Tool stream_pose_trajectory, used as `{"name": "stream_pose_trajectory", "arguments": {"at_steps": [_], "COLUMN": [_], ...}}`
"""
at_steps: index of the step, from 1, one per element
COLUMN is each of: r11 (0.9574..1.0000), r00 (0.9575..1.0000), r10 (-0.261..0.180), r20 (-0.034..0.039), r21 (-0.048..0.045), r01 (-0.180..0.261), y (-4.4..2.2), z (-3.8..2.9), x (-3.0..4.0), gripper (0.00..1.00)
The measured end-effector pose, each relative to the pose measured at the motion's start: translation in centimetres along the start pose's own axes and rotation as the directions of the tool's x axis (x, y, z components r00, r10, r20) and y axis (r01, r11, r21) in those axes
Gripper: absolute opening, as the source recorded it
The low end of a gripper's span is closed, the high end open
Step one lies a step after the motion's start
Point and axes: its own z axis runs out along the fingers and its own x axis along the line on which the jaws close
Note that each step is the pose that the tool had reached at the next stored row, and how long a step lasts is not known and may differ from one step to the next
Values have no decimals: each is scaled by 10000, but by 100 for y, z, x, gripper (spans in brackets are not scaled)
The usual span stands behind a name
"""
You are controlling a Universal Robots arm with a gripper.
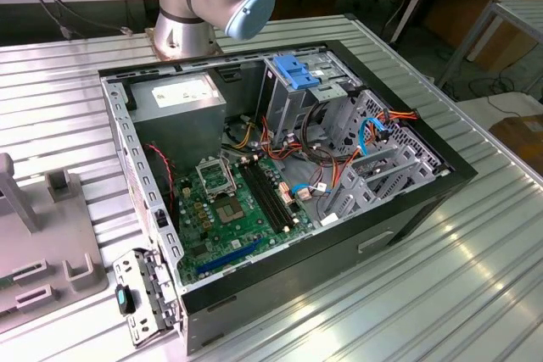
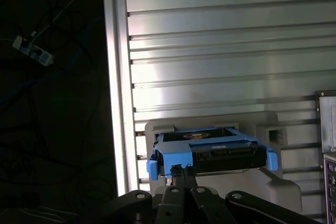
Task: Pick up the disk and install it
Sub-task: 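Reach for the disk, then pick up the disk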
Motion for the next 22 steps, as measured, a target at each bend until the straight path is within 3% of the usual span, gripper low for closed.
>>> {"name": "stream_pose_trajectory", "arguments": {"at_steps": [20,22], "r11": [10000,9998], "r00": [10000,9998], "r10": [-4,-182], "r20": [0,0], "r21": [0,-1], "r01": [4,182], "y": [1,1], "z": [28,28], "x": [0,0], "gripper": [11,11]}}
